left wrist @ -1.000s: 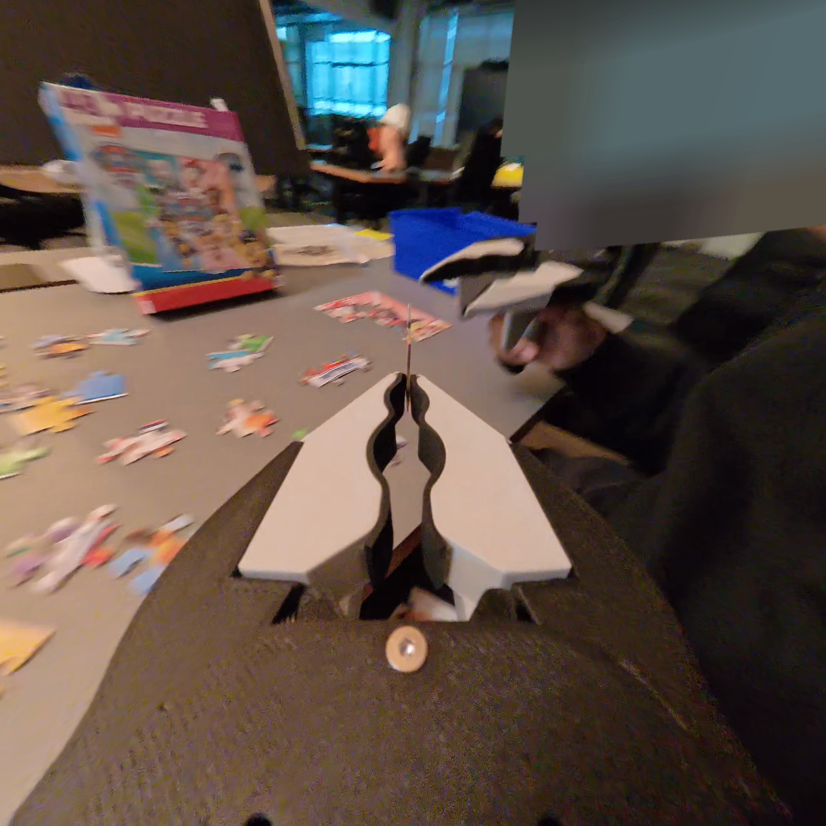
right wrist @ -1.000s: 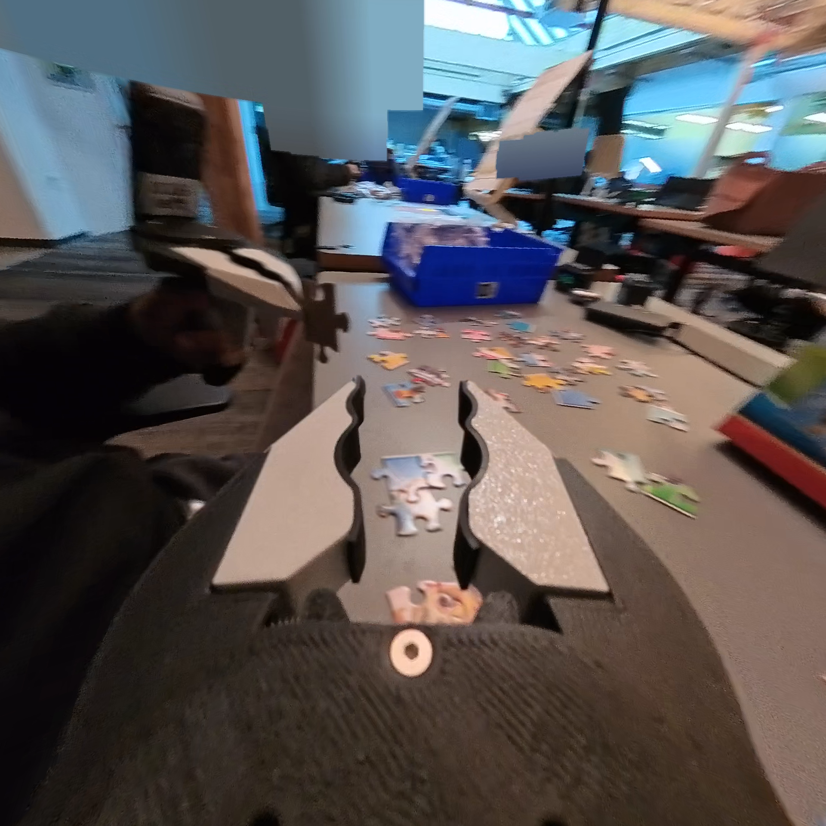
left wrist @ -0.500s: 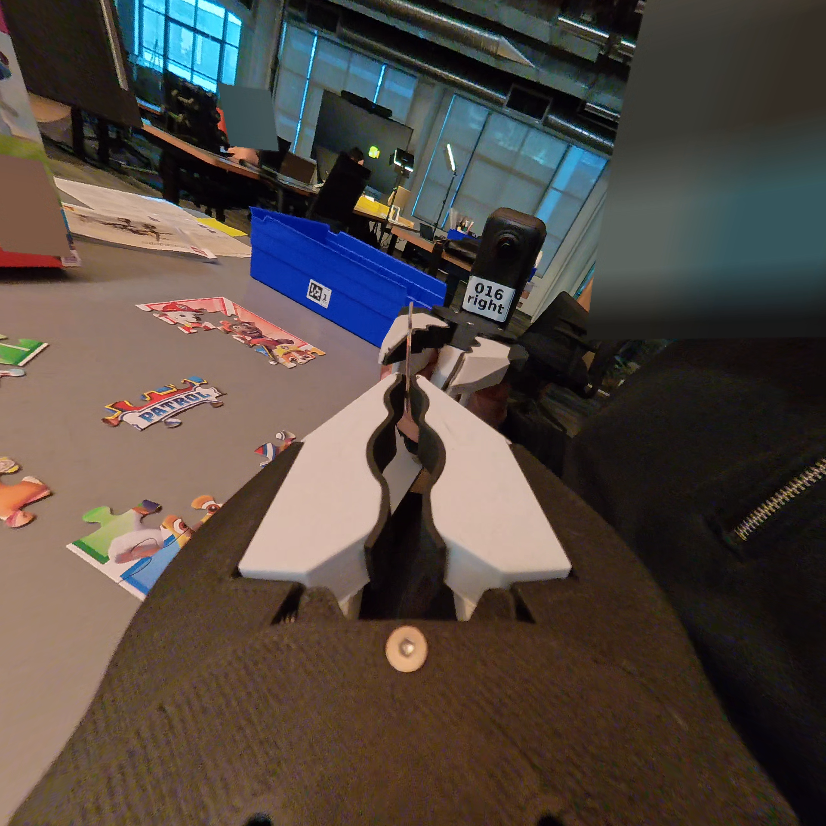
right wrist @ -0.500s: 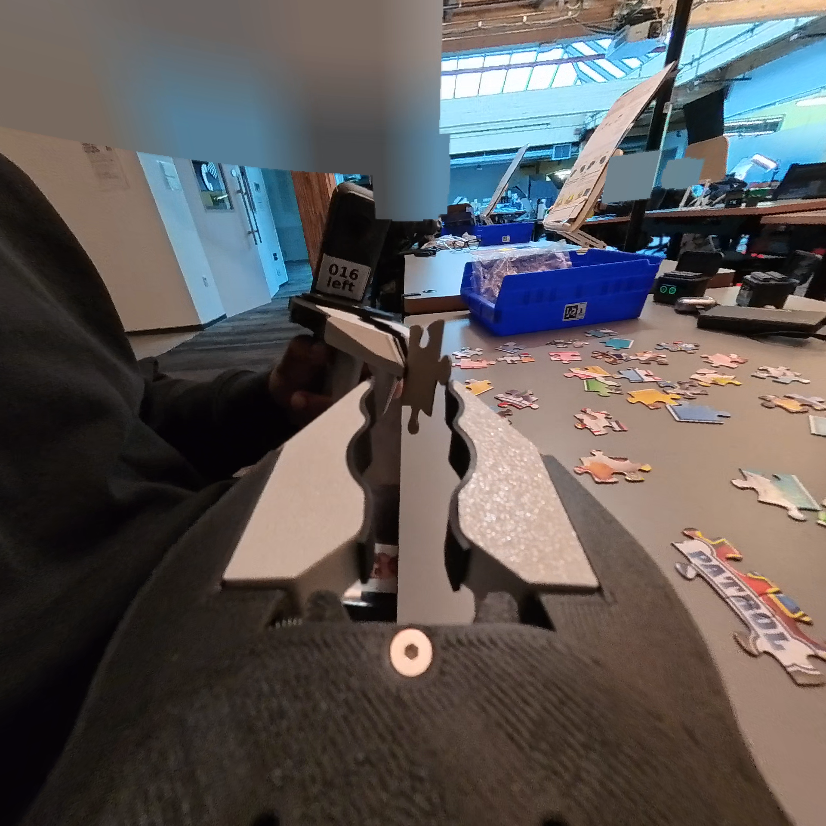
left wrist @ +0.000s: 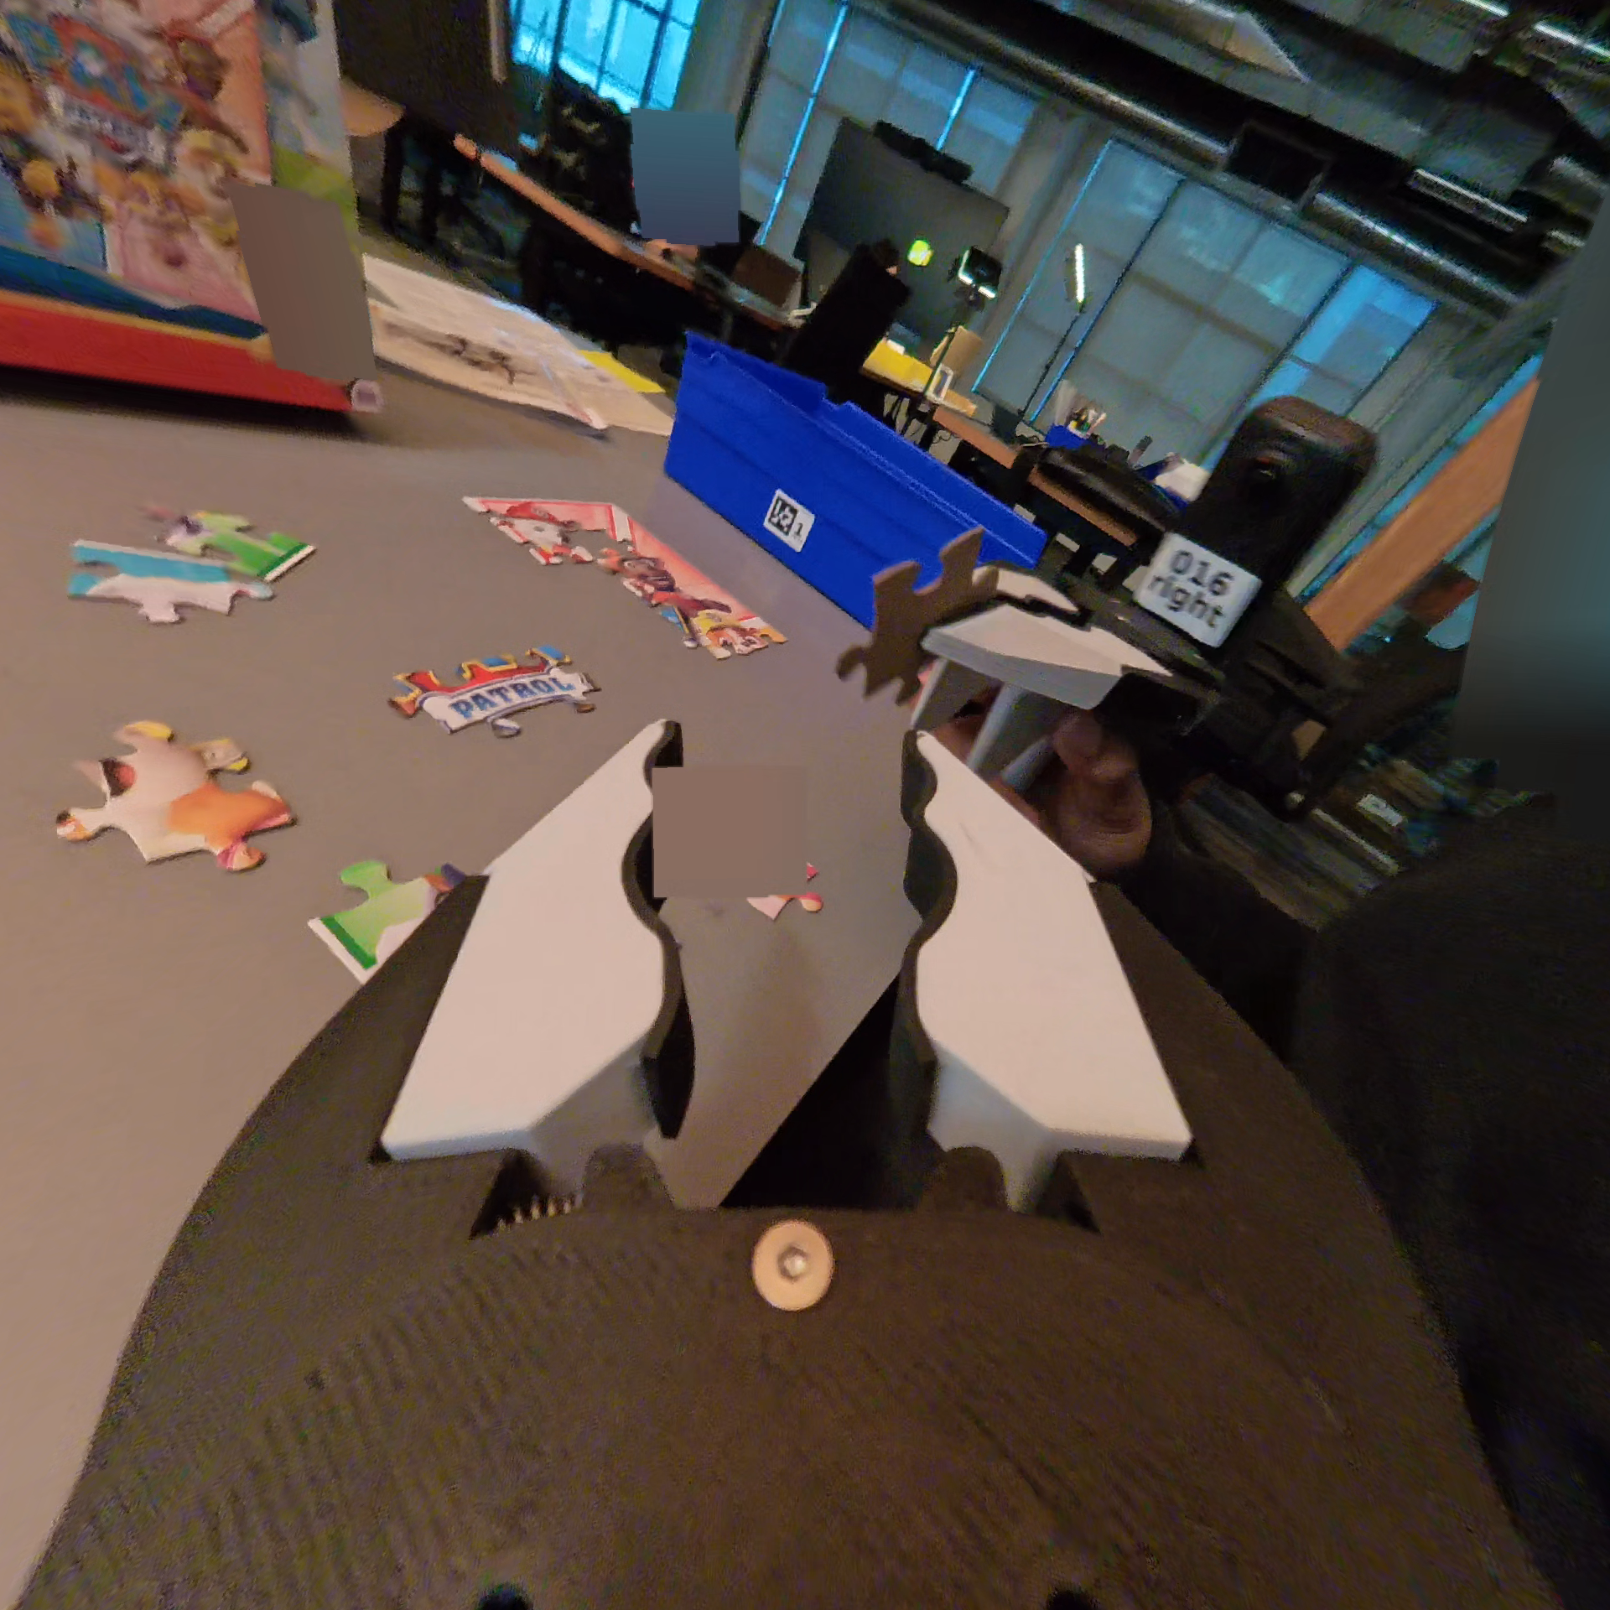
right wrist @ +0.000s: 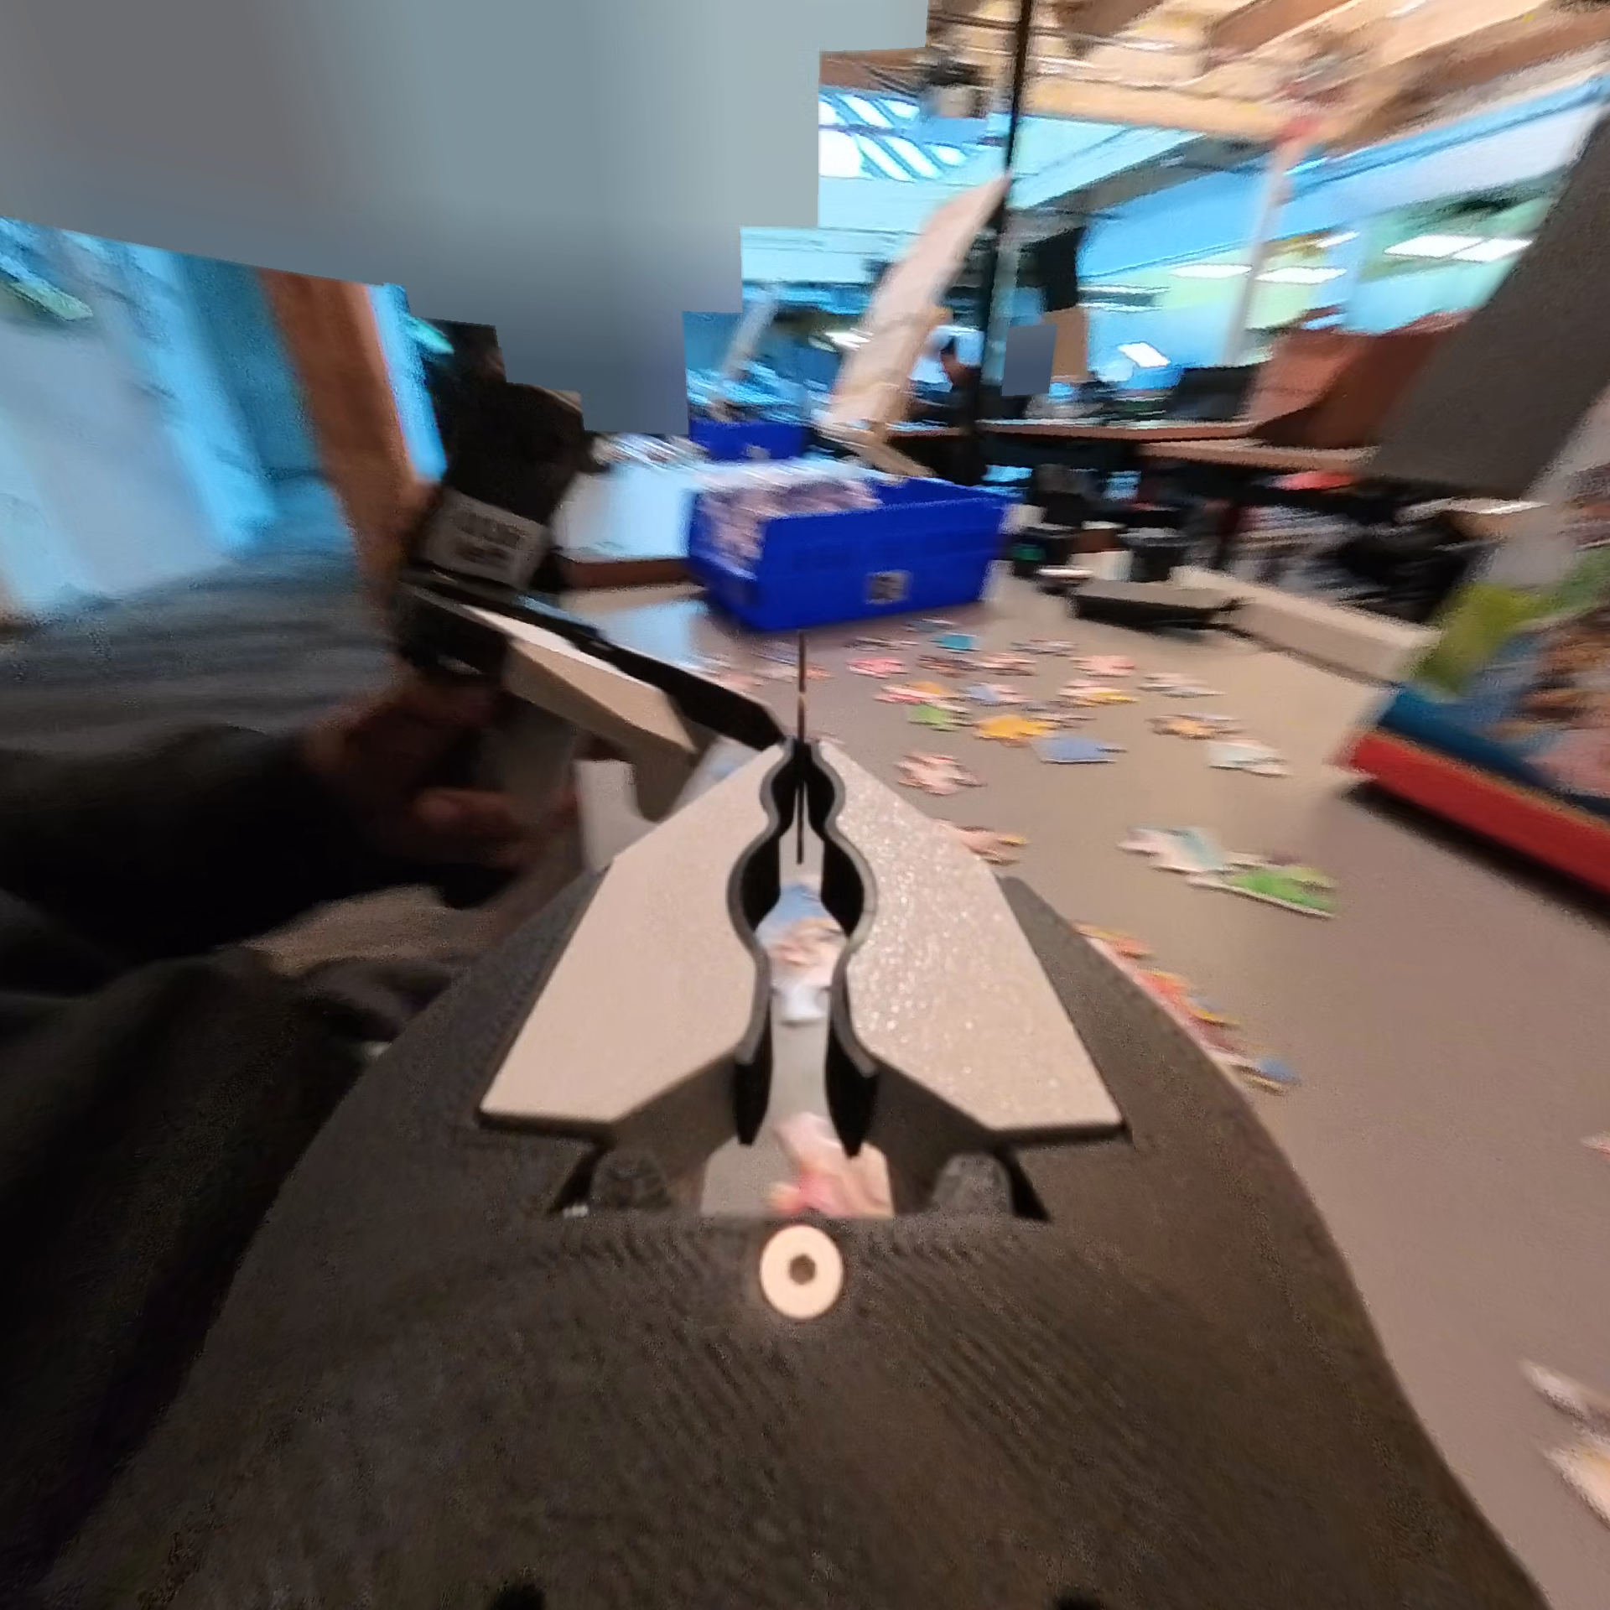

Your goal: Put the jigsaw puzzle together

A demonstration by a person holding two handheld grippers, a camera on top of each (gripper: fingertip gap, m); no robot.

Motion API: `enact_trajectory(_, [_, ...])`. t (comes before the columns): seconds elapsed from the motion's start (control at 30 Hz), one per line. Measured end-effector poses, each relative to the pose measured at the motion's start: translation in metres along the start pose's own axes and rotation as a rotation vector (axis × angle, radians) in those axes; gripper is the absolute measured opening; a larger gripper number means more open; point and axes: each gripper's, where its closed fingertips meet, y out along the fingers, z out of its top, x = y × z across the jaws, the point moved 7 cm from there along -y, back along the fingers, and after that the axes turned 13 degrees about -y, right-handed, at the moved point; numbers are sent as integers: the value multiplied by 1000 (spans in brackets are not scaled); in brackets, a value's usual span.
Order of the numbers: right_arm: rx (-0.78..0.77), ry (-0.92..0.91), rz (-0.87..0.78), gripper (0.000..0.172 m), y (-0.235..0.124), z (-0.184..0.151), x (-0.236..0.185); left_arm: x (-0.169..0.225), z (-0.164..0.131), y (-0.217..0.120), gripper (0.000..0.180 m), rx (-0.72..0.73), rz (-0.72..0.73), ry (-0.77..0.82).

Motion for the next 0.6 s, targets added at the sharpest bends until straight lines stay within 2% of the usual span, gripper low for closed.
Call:
enact_trajectory(0.1, [-201, -405, -206, 0, -4, -5, 1, 0, -4, 3, 48, -49, -104, -149])
enact_trajectory(0.2, [-390, -811, -279, 0, 2, -11, -12, 3, -8, 11, 49, -96, -238, -342])
enact_trajectory(0.3, [-467, -1096, -315, 0, 10, -15, -27, 0, -17, 21, 50, -168, -251, -452])
enact_trajectory(0.4, [-477, -1223, -319, 0, 14, -17, -37, -2, -21, 27, 45, -176, -259, -513])
enact_trajectory(0.5, [-505, -1269, -317, 0, 14, -21, -38, -1, -18, 28, 41, -160, -303, -564])
enact_trajectory(0.6, [-510, -1292, -312, 0, 13, -22, -39, -6, -17, 29, 33, -144, -277, -568])
